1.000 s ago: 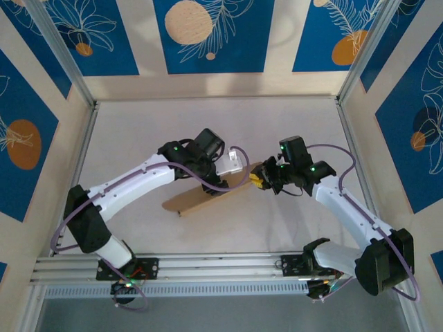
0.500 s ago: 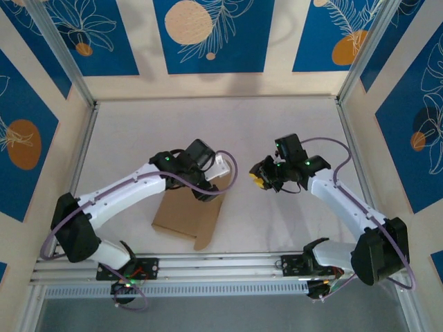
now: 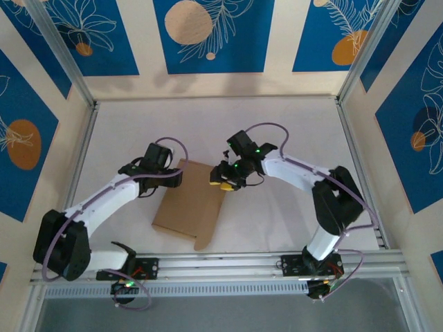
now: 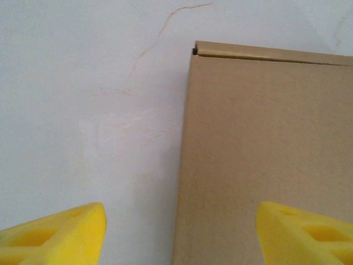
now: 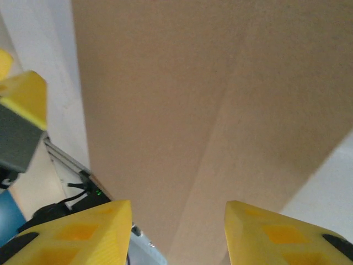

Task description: Fold the paper box

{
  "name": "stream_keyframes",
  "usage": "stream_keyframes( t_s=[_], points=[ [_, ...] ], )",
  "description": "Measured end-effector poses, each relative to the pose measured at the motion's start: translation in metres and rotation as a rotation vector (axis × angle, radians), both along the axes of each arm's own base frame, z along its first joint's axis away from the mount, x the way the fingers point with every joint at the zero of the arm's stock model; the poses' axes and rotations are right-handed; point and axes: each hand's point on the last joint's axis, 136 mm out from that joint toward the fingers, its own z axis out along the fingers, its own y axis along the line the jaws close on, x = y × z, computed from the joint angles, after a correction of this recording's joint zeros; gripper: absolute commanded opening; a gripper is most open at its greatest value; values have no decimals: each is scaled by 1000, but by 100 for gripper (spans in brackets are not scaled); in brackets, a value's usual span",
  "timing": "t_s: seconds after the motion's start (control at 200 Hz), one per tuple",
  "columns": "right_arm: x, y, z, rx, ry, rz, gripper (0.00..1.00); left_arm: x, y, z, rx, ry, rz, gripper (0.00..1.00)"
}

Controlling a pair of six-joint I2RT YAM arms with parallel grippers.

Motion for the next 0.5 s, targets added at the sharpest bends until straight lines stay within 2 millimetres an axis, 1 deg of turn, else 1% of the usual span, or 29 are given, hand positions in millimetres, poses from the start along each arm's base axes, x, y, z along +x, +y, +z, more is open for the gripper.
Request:
stream_keyframes(
  t_s=[0.135,0.235,0.26,0.32,0.38,0.445,0.5],
  points=[
    [4,-1,-34,-65,38,12,57,10,-1,-25,-39,62,34,60],
    [6,0,-51,-85,55,19,62,12,-8,-43,-59,110,26,55],
    [6,1,-54,-84,58,24,64,13,-10,-45,-68,115,18,53],
    [7,2,-58,-79,67,29,70,18,-15,-45,-89,116,6,49],
    [13,4,-59,-68,69,23,74,26,-21,-45,-119,111,-7,42],
    [20,9,-60,-45,64,21,77,35,-25,-45,-157,103,-16,36],
    [22,13,-62,-24,70,22,78,39,-31,-45,-183,97,-30,31]
  ],
)
